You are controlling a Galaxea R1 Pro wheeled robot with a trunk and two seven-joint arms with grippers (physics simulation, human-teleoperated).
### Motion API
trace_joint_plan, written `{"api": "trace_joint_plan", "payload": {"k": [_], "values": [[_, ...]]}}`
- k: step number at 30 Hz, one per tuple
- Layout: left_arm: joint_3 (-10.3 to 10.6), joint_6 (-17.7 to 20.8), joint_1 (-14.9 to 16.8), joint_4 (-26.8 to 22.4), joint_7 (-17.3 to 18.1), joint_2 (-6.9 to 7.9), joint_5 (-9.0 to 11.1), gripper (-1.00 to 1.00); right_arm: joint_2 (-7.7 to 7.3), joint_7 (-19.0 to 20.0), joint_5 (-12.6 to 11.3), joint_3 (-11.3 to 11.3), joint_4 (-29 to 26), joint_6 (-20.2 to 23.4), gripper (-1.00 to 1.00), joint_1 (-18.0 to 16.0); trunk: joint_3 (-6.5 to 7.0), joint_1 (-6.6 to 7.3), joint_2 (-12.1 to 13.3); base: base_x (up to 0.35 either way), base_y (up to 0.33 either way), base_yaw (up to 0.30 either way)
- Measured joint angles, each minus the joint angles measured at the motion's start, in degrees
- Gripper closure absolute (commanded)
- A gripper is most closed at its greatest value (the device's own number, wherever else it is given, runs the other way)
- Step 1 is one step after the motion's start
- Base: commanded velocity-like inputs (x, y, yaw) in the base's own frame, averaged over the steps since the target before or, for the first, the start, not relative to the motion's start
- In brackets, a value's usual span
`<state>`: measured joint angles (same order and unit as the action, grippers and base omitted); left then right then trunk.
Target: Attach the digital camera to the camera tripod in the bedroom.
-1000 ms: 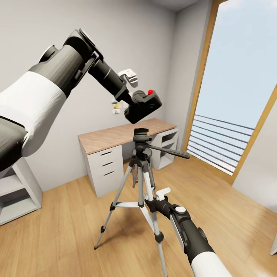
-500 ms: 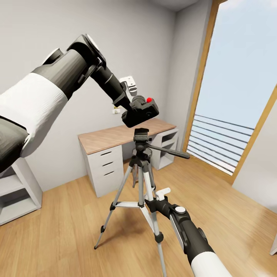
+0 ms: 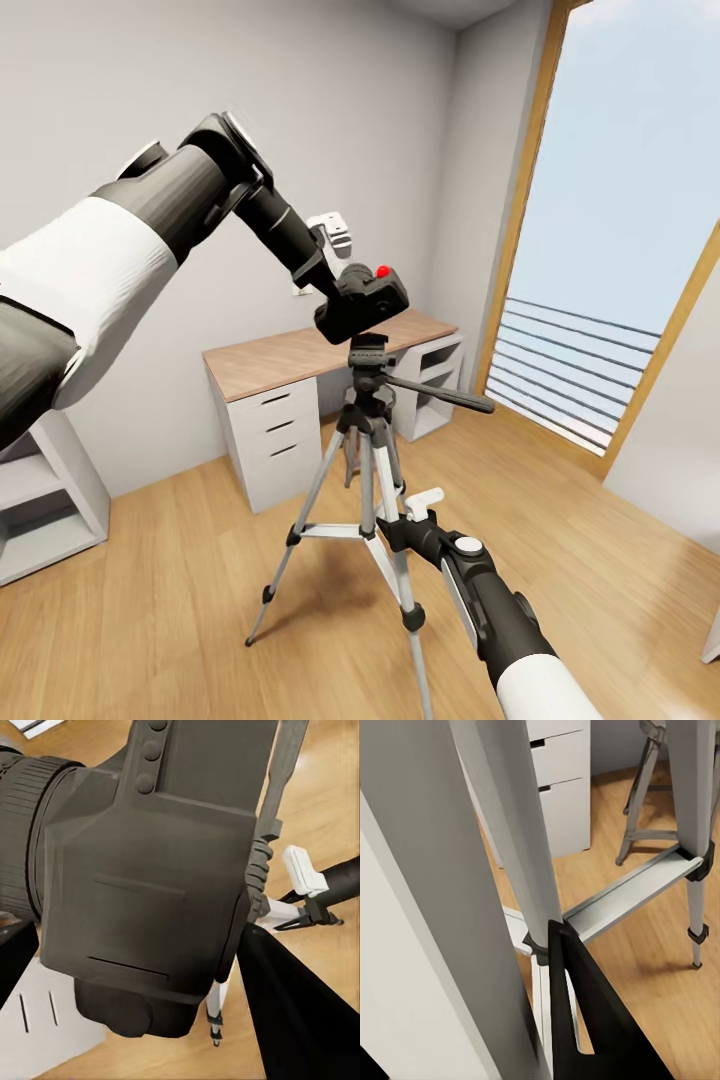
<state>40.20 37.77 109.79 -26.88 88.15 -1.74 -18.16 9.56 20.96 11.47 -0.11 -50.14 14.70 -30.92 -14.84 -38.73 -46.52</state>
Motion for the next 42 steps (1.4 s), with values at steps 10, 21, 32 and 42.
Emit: {"api": "trace_joint_plan", "payload": {"k": [10, 21, 32, 42], "values": [[2.9, -0.1, 0.0, 3.3, 0.0, 0.09, 2.2, 1.0, 0.0, -0.2, -0.1, 0.0, 0.1, 0.0, 1.0, 0.0, 0.0, 0.0, 0.0, 0.0, 0.0, 0.0], [3.7, 0.0, 0.0, 3.5, 0.0, 0.1, 2.3, 1.0, -0.01, -0.2, -0.2, 0.0, 0.1, 0.0, 1.0, 0.0, 0.01, 0.0, 0.0, 0.0, 0.0, 0.0], [3.5, 0.3, 0.0, 3.8, 0.0, -0.19, 4.8, -1.0, -0.05, -0.2, -0.3, 0.0, 0.1, 0.0, 1.0, 0.0, 0.0, 0.0, 0.0, 0.0, 0.0, 0.0], [3.4, 0.5, 0.0, 3.9, -0.2, -0.19, 5.1, -1.0, -0.06, -0.2, -0.4, 0.0, 0.1, 0.0, 1.0, 0.0, 0.0, 0.0, 0.0, 0.0, 0.0, 0.0]]}}
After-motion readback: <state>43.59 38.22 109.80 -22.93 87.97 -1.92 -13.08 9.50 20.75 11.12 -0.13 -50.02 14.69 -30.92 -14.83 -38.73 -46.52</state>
